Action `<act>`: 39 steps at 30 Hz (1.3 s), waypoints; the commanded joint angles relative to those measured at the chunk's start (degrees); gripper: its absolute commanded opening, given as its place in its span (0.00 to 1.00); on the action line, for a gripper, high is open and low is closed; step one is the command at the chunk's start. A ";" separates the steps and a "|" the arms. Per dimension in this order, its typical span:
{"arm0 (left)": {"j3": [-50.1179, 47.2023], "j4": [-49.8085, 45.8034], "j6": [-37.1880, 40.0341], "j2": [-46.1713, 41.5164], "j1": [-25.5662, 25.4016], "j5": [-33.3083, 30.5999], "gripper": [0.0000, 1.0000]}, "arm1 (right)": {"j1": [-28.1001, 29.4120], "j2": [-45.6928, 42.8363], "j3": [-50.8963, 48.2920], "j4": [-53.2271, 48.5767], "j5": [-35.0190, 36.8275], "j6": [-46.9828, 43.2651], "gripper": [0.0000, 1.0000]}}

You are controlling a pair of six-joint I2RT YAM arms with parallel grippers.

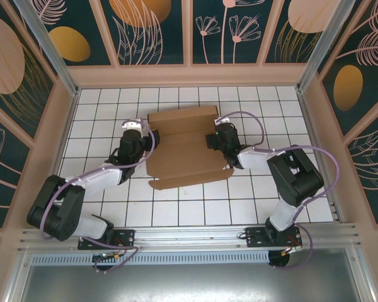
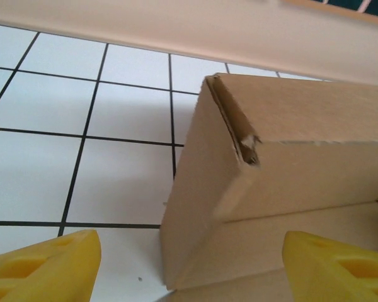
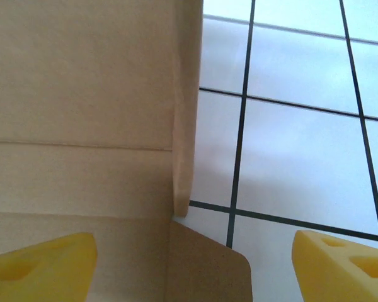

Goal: Fold the paper box

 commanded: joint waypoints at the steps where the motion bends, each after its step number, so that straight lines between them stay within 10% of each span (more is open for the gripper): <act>1: -4.00 6.23 1.31 -6.03 0.18 5.02 0.74 | -0.31 -6.11 -4.82 9.67 -4.40 -1.32 0.83; 11: 2.74 -1.02 -3.80 -13.33 3.21 6.57 0.76 | -8.90 -20.01 -9.73 16.79 -21.60 8.52 0.85; 19: 10.93 -1.10 -14.45 -1.56 11.44 21.30 0.74 | -16.47 -8.04 10.39 -2.95 -38.77 17.21 0.81; 39: 9.61 2.92 -21.99 9.74 13.28 24.63 0.51 | -16.36 2.16 15.11 -7.80 -38.07 17.82 0.63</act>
